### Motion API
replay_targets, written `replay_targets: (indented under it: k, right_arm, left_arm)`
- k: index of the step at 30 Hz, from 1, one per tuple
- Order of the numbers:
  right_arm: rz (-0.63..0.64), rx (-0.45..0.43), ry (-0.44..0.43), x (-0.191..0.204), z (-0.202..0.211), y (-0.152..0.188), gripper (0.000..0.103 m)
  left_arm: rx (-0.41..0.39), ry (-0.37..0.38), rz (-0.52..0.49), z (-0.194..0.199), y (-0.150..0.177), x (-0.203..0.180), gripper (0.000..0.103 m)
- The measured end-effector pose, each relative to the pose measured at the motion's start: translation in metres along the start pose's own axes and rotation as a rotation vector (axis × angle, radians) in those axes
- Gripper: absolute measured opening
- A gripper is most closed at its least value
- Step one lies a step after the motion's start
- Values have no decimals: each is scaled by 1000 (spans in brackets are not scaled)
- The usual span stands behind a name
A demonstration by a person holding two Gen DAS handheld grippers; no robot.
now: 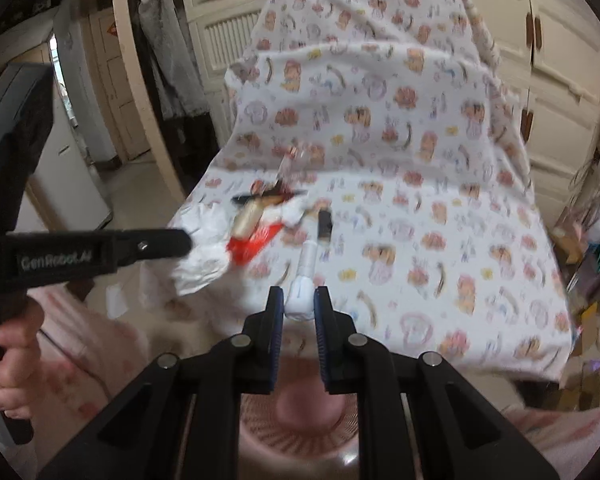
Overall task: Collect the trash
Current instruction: 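Lower both grippers over the pink wastebasket and open them to drop the items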
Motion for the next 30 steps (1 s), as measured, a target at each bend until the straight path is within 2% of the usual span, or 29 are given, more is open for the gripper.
replay_targets:
  k: [2,4,6,9,12,17,22,25,27,29,30]
  right_arm:
    - [-42,46,-23,-8,-4,15,14]
    - [-69,96,-45,-14,-12,31,14]
    - [-106,142,-67,-21,-21,47,14]
    - [-123,212,-37,-33,-37,68,14]
    - [-178,286,-63,-43,-56,85,14]
    - [-221,384,-46,-55,-86,109,14]
    - [-284,495,-33,-71,-117,134,15]
    - [-293,539,4,-80,-127,149,15]
    - [-291,555,16,-82,-131,154,15]
    - [-284,561,25,-82,-132,156,15]
    - [-277,562,29,-81,-133,156,15]
  left_arm:
    - [66,-4,10,-18,15,0,0]
    - [135,48,36,-38,35,-1,0]
    - [197,63,54,-59,54,0,0]
    - [280,49,50,-83,74,0,0]
    - [302,8,30,-98,79,0,0]
    - [354,-29,47,-123,86,10,0]
    - [404,-83,14,-145,98,11,0]
    - [415,-114,-8,-149,104,12,9]
    - [407,-130,-16,-146,105,14,21]
    - [379,-149,-21,-139,101,16,43]
    - [361,-162,-25,-133,98,16,49]
Point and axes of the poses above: each gripper's, at about its wrist camera, not at the fingertips, and z roughly against the way its jaws point, x to its left, y to its underside, the point moved 6 cm from there along -z, roughly the way its jaws point, and after that the axes turned 6 degrees about -y, right-handed, at the moved point
